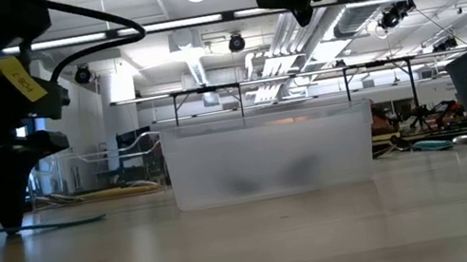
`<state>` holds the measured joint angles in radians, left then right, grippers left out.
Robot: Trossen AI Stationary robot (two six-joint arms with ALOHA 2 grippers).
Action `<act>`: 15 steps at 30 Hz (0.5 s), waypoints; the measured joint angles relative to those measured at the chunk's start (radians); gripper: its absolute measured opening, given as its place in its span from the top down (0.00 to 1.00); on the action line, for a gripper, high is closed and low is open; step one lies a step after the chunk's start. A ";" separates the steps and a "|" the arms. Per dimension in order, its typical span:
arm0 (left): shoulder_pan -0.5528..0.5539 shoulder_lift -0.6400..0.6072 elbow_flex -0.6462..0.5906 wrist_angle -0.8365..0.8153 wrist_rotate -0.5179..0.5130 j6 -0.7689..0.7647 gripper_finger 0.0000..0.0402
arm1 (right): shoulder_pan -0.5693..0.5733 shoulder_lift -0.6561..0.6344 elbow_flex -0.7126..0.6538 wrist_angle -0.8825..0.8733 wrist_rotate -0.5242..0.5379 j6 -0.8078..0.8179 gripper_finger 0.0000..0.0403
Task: Sort silverware by color (type)
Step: Put the blue spoon into the white transparent bin
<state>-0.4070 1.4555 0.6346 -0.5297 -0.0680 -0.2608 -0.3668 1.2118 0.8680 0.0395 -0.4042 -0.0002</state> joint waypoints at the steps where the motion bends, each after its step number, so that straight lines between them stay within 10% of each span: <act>1: 0.001 0.000 0.000 0.000 0.001 -0.006 0.65 | 0.000 0.000 0.000 0.000 0.000 0.000 1.00; 15: 0.002 0.000 0.000 0.001 -0.002 -0.205 0.65 | 0.000 0.000 0.000 0.000 -0.001 0.000 1.00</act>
<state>-0.4049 1.4559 0.6342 -0.5287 -0.0697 -0.4663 -0.3668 1.2118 0.8680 0.0395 -0.4049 -0.0002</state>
